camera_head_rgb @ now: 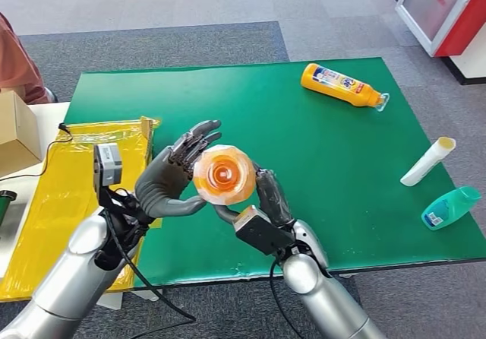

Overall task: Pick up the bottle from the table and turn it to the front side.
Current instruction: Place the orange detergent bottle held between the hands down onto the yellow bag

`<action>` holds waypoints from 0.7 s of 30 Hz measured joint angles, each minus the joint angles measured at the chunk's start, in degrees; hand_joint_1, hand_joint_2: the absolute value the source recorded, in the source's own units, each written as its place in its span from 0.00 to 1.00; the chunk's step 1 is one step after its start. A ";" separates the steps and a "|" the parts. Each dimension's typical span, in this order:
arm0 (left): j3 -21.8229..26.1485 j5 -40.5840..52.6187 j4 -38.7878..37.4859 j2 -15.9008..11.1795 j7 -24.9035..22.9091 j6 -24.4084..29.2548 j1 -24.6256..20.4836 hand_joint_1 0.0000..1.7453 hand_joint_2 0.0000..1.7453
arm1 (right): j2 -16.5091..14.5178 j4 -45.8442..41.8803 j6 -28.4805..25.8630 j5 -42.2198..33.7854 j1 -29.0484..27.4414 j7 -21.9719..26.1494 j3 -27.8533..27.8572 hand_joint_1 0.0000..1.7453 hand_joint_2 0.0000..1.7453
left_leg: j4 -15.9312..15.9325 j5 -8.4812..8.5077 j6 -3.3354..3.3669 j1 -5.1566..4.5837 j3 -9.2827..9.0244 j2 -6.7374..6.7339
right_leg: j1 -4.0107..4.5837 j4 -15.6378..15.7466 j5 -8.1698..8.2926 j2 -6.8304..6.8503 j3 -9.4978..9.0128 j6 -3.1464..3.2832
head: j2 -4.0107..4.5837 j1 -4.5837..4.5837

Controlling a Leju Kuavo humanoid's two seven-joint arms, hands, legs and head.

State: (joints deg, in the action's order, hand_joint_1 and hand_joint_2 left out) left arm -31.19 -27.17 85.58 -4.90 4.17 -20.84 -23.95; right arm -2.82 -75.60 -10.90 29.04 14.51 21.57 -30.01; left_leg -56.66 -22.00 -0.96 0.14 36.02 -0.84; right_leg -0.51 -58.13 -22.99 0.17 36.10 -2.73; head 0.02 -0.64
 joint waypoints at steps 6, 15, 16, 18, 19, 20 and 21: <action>-2.01 3.47 -0.33 -1.86 0.62 -2.11 -0.34 0.00 1.00 | 0.00 1.92 0.59 -0.09 0.22 -0.21 -0.06 1.00 1.00 | 0.00 0.00 0.00 0.00 0.01 0.00 | 0.00 0.00 0.00 0.00 0.00 0.00 | 0.00 0.00; -4.26 8.49 -1.31 -5.26 0.22 -3.29 -3.91 0.00 1.00 | 0.00 3.34 0.75 -0.10 0.56 -0.21 -0.09 1.00 1.00 | 0.00 0.04 -0.03 0.00 0.01 0.01 | 0.00 -0.01 0.02 0.01 -0.01 0.01 | 0.00 0.00; -4.43 8.91 -1.43 -5.50 -0.04 -3.39 -4.48 0.00 1.00 | 0.00 3.40 0.75 -0.07 0.59 -0.20 -0.09 1.00 1.00 | 0.00 0.05 -0.04 0.00 0.01 0.01 | 0.00 -0.01 0.02 0.01 0.00 0.02 | 0.00 -0.01; -4.88 9.60 -1.70 -6.05 -0.67 -3.60 -5.76 0.25 1.00 | 0.00 3.43 0.75 0.09 0.62 -0.19 -0.09 1.00 1.00 | 0.00 0.05 -0.05 0.00 0.01 0.01 | 0.00 -0.02 0.03 0.01 0.00 0.03 | 0.00 -0.01; -5.13 9.75 -1.85 -6.33 -0.95 -3.70 -6.46 0.50 1.00 | 0.00 3.45 0.75 0.17 0.62 -0.18 -0.09 1.00 1.00 | 0.00 0.06 -0.05 0.00 0.01 0.01 | 0.00 -0.02 0.03 0.01 0.00 0.03 | 0.00 -0.01; -5.40 9.85 -2.02 -6.64 -1.25 -3.78 -7.14 0.75 1.00 | 0.00 3.46 0.75 0.25 0.63 -0.18 -0.09 1.00 1.00 | 0.00 0.06 -0.05 0.00 0.01 0.01 | 0.00 -0.02 0.03 0.01 0.00 0.03 | 0.00 0.00; -5.61 9.87 -2.17 -6.90 -1.48 -3.80 -7.77 1.00 1.00 | 0.00 3.47 0.75 0.29 0.64 -0.18 -0.09 1.00 1.00 | 0.00 0.06 -0.05 0.00 0.01 0.01 | 0.00 -0.02 0.03 0.01 0.00 0.03 | 0.00 0.01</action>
State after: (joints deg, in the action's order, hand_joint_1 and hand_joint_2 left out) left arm -36.81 -17.31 83.41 -11.80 2.69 -24.64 -31.72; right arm -2.82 -72.13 -10.15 29.33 15.15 21.39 -30.10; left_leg -56.66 -21.94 -1.01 0.14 36.02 -0.83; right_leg -0.50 -58.15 -22.96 0.18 36.10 -2.70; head 0.02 -0.64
